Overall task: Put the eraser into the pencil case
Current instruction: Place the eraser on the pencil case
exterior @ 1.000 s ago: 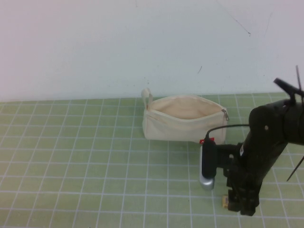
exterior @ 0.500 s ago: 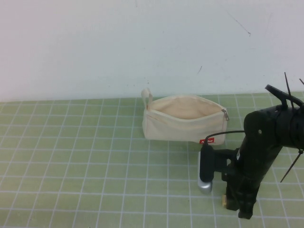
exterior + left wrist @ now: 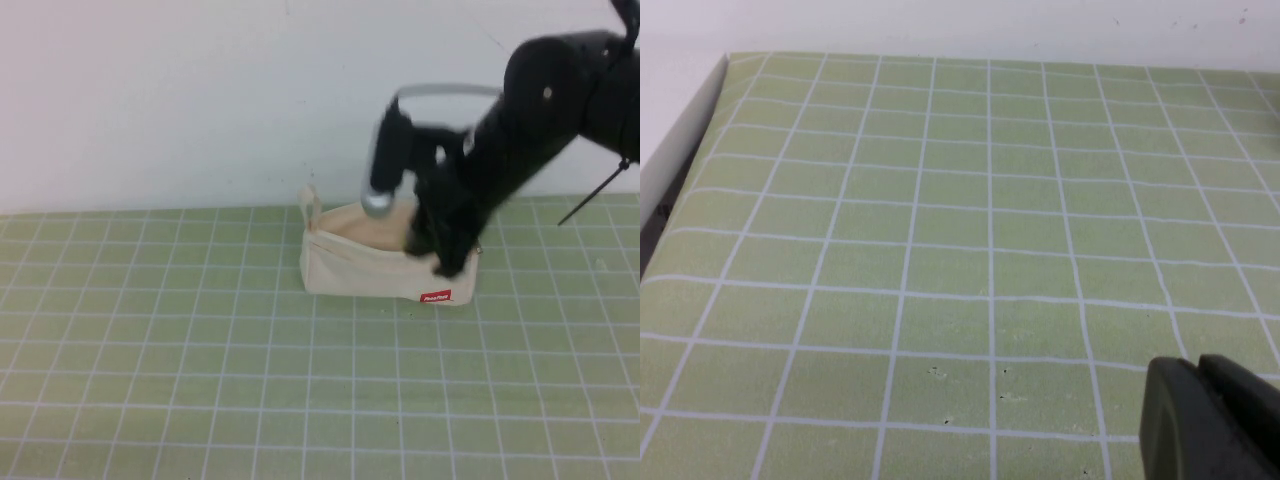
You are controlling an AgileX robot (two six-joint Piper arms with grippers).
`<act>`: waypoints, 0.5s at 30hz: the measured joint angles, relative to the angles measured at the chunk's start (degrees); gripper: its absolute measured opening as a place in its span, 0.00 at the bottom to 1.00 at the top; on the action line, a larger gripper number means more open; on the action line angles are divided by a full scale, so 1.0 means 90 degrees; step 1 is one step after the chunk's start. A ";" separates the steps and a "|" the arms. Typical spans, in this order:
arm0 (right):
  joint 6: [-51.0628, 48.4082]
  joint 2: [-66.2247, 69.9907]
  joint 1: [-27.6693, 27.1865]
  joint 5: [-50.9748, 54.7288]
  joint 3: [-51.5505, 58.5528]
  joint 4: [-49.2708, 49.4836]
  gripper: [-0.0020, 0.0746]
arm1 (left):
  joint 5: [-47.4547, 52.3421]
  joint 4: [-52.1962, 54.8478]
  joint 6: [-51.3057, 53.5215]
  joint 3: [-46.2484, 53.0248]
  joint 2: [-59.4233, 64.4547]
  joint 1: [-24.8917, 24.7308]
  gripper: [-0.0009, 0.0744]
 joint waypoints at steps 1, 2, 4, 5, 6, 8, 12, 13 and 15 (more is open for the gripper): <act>0.0086 0.0000 0.0000 -0.0382 -0.0093 0.0014 0.30 | 0.0001 0.0000 0.0000 0.0000 0.0000 0.0000 0.01; 0.0161 0.0000 0.0010 -0.0777 -0.0166 0.0029 0.30 | 0.0001 0.0000 0.0000 0.0000 0.0000 0.0000 0.01; 0.0232 0.0057 0.0010 -0.1422 -0.0235 0.0028 0.30 | 0.0001 0.0000 0.0000 0.0000 0.0000 0.0000 0.01; 0.0248 0.0118 0.0010 -0.1660 -0.0239 0.0028 0.30 | 0.0001 0.0000 0.0000 0.0000 0.0000 0.0000 0.01; 0.0260 0.0191 0.0010 -0.1948 -0.0251 0.0028 0.30 | 0.0001 0.0000 0.0000 0.0000 0.0000 0.0000 0.01; 0.0275 0.0368 0.0010 -0.2227 -0.0251 0.0028 0.30 | 0.0001 0.0000 0.0000 0.0000 0.0000 0.0000 0.01; 0.0418 0.0757 0.0010 -0.2492 -0.0251 0.0028 0.30 | 0.0001 0.0000 0.0000 0.0000 0.0000 0.0000 0.01; 0.0541 0.0826 0.0010 -0.2545 -0.0251 0.0028 0.30 | 0.0001 0.0000 0.0000 0.0000 0.0000 0.0000 0.01; 0.0826 0.0949 0.0010 -0.2652 -0.0251 0.0028 0.30 | 0.0001 0.0000 0.0000 0.0000 0.0000 0.0000 0.01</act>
